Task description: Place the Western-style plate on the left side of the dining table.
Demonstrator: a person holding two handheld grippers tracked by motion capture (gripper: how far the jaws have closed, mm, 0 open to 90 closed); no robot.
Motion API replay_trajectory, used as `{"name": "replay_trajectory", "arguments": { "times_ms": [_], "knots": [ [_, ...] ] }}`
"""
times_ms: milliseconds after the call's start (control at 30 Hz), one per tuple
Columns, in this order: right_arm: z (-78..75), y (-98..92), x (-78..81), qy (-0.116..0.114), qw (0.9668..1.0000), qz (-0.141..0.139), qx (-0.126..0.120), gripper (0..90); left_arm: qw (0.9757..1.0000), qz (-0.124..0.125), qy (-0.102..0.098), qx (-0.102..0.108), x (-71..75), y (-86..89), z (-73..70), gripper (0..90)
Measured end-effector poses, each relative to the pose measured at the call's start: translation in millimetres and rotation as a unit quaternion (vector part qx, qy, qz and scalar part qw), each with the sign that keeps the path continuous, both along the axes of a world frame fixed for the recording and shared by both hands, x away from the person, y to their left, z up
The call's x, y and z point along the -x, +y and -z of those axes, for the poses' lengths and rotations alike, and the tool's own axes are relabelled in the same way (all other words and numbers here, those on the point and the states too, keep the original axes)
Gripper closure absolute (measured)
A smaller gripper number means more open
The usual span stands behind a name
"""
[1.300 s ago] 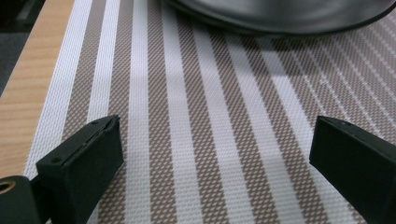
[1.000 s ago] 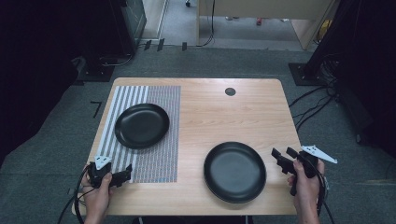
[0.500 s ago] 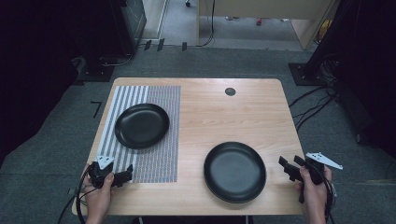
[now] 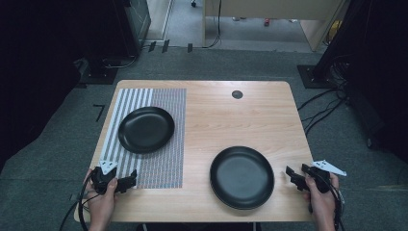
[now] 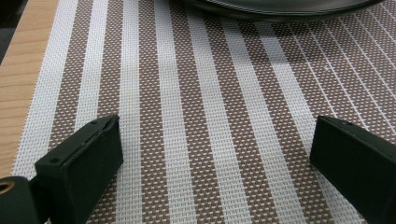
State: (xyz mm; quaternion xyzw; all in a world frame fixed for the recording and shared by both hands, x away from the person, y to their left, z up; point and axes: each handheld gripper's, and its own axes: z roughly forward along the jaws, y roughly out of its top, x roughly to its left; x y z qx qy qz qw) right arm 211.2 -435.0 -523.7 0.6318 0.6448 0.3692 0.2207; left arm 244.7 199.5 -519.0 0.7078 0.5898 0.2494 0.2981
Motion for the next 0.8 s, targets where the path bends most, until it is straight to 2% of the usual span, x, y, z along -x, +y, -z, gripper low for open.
{"name": "replay_trajectory", "arguments": {
  "times_ms": [100,233,267,300,800],
  "knots": [
    [0.3,1.8,-0.3,0.000,1.0000,-0.001,0.008,28.2,1.0000,0.000,0.000,0.000,0.1,0.0,0.0,2.4],
    [0.6,11.9,-1.1,0.004,0.9983,-0.004,0.058,27.7,1.0000,0.000,0.000,0.000,0.1,0.0,0.0,2.4],
    [0.6,11.9,-1.1,0.004,0.9983,-0.004,0.058,27.7,1.0000,0.000,0.000,0.000,0.1,0.0,0.0,2.4],
    [0.9,16.5,-1.4,0.006,0.9968,-0.009,0.080,27.5,1.0000,0.000,0.000,0.000,0.1,0.0,0.0,2.4],
    [1.1,17.5,-1.9,0.008,0.9968,-0.017,0.077,24.8,1.0000,0.001,0.000,0.000,0.0,0.1,0.0,2.4]
  ]
}}
